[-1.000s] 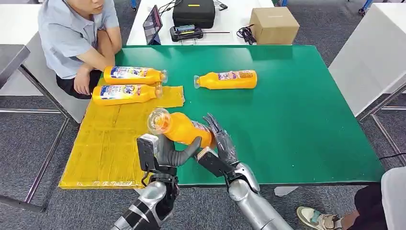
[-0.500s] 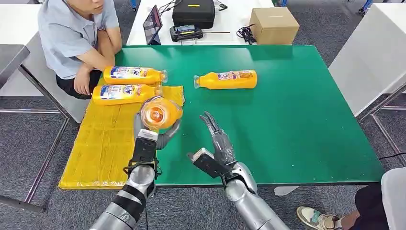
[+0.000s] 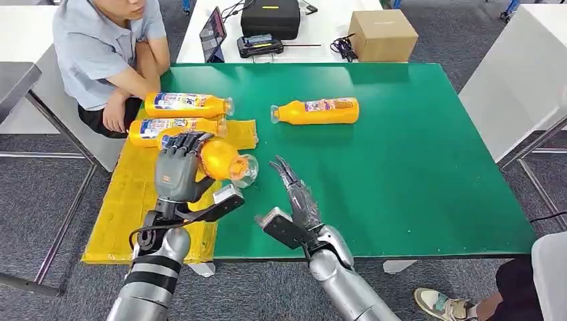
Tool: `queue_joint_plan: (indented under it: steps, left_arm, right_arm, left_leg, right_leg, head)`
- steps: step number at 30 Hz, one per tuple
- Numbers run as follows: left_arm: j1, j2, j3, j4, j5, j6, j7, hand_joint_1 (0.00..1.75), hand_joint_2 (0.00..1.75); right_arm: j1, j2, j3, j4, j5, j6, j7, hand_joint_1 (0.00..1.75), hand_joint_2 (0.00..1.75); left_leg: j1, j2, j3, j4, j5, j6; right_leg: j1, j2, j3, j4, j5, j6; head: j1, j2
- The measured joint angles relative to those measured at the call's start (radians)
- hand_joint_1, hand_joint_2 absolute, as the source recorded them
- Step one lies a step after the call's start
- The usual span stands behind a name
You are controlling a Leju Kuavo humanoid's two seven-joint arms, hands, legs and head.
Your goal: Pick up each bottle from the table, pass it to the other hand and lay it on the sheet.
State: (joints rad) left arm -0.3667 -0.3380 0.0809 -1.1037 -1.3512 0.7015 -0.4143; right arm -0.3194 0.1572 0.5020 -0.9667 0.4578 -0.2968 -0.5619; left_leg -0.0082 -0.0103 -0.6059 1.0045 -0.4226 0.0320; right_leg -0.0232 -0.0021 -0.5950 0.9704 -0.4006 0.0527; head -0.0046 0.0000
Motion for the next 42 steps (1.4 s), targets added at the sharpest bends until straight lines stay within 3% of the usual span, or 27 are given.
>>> queue_joint_plan:
  steps: [5, 7, 10, 15, 21, 30, 39, 40, 42]
  left_arm:
    - [0.008, 0.000, 0.018, -0.032, -0.075, 0.000, 0.052, 1.75, 1.75]
    - [0.008, 0.015, -0.012, -0.033, -0.181, 0.000, 0.226, 1.75, 1.75]
    - [-0.010, 0.091, -0.145, 0.009, -0.210, 0.000, 0.503, 1.75, 1.75]
    - [-0.082, 0.176, -0.352, 0.182, -0.219, -0.005, 0.727, 1.75, 1.75]
    - [-0.177, 0.207, -0.443, 0.415, -0.219, -0.024, 0.753, 1.75, 1.75]
    - [-0.246, 0.217, -0.459, 0.564, -0.206, -0.201, 0.752, 1.75, 1.75]
    - [-0.290, 0.218, -0.459, 0.644, -0.220, -0.241, 0.743, 1.75, 1.75]
    - [-0.292, 0.218, -0.459, 0.649, -0.220, -0.242, 0.743, 1.61, 1.75]
    - [-0.297, 0.218, -0.459, 0.657, -0.220, -0.248, 0.744, 0.33, 1.75]
  right_arm:
    - [0.000, 0.002, -0.003, 0.000, 0.001, 0.005, 0.000, 0.00, 1.75]
    - [0.000, 0.002, -0.003, -0.001, 0.005, 0.014, -0.001, 0.00, 1.75]
    - [0.004, 0.002, -0.008, -0.008, 0.008, 0.021, -0.001, 0.00, 1.75]
    - [0.011, 0.002, -0.024, -0.027, 0.017, 0.037, 0.000, 0.00, 1.75]
    - [0.020, 0.002, -0.042, -0.050, 0.034, 0.058, 0.008, 0.00, 1.75]
    - [0.024, 0.005, -0.051, -0.060, 0.039, 0.078, 0.010, 0.00, 1.75]
    - [0.029, 0.008, -0.055, -0.070, 0.040, 0.090, 0.011, 0.00, 1.75]
    - [0.029, 0.008, -0.055, -0.071, 0.040, 0.090, 0.011, 0.00, 1.75]
    - [0.029, 0.008, -0.058, -0.072, 0.040, 0.090, 0.011, 0.00, 1.75]
  left_leg:
    - [0.000, 0.000, 0.000, 0.000, 0.000, 0.000]
    - [0.000, 0.000, 0.000, 0.000, 0.000, 0.000]
    - [0.000, 0.001, 0.000, 0.000, 0.000, 0.000]
    - [0.000, 0.001, 0.000, 0.000, 0.001, 0.001]
    - [0.000, 0.001, -0.001, 0.000, 0.001, 0.001]
    - [0.000, 0.001, -0.001, 0.000, 0.001, 0.001]
    - [0.000, 0.001, 0.000, 0.000, 0.001, 0.001]
    - [0.000, 0.001, -0.001, 0.000, 0.001, 0.001]
    - [0.000, 0.001, 0.000, 0.000, 0.001, 0.001]
  right_leg:
    - [0.000, 0.000, 0.000, 0.000, 0.000, 0.000]
    - [0.000, 0.000, 0.000, 0.000, 0.000, 0.000]
    - [0.000, 0.000, -0.001, 0.000, 0.000, 0.000]
    - [0.000, 0.000, -0.001, 0.000, 0.000, 0.000]
    - [0.000, 0.000, -0.001, 0.000, 0.000, 0.000]
    - [0.000, 0.000, -0.001, 0.000, 0.000, 0.000]
    - [0.000, 0.000, -0.001, 0.000, 0.000, 0.000]
    - [0.000, 0.000, -0.001, 0.000, 0.000, 0.000]
    - [0.000, 0.000, -0.001, 0.000, 0.000, 0.000]
  head:
    - [0.000, 0.000]
    - [0.000, 0.000]
    - [-0.001, 0.000]
    - [0.000, 0.000]
    - [0.000, 0.000]
    - [0.000, 0.000]
    - [0.000, 0.000]
    - [0.000, 0.000]
    - [0.000, 0.000]
